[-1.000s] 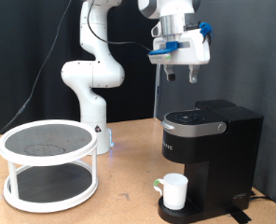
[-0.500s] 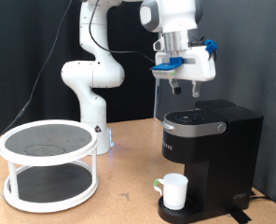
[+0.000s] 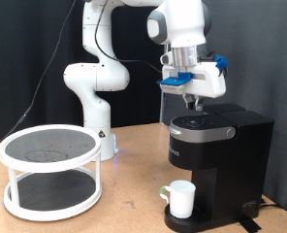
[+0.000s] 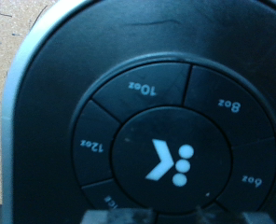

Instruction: Make a cup of coffee with the keurig machine

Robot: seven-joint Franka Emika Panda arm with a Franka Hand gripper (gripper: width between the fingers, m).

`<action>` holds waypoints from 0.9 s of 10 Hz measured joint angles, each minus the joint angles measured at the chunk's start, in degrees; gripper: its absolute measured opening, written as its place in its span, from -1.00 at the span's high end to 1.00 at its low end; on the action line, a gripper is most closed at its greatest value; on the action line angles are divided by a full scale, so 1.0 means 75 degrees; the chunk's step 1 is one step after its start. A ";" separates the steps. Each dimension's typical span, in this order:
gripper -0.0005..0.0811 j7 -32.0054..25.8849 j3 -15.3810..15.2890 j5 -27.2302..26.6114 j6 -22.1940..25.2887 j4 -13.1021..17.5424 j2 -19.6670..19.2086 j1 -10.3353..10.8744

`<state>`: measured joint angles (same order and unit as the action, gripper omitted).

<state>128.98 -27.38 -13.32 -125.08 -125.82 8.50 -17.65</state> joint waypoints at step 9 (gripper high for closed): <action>0.99 0.0098 -0.0034 0.0097 -0.0370 -0.0073 -0.0431 -0.0006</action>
<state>129.71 -27.63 -12.59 -127.85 -126.37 5.26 -17.70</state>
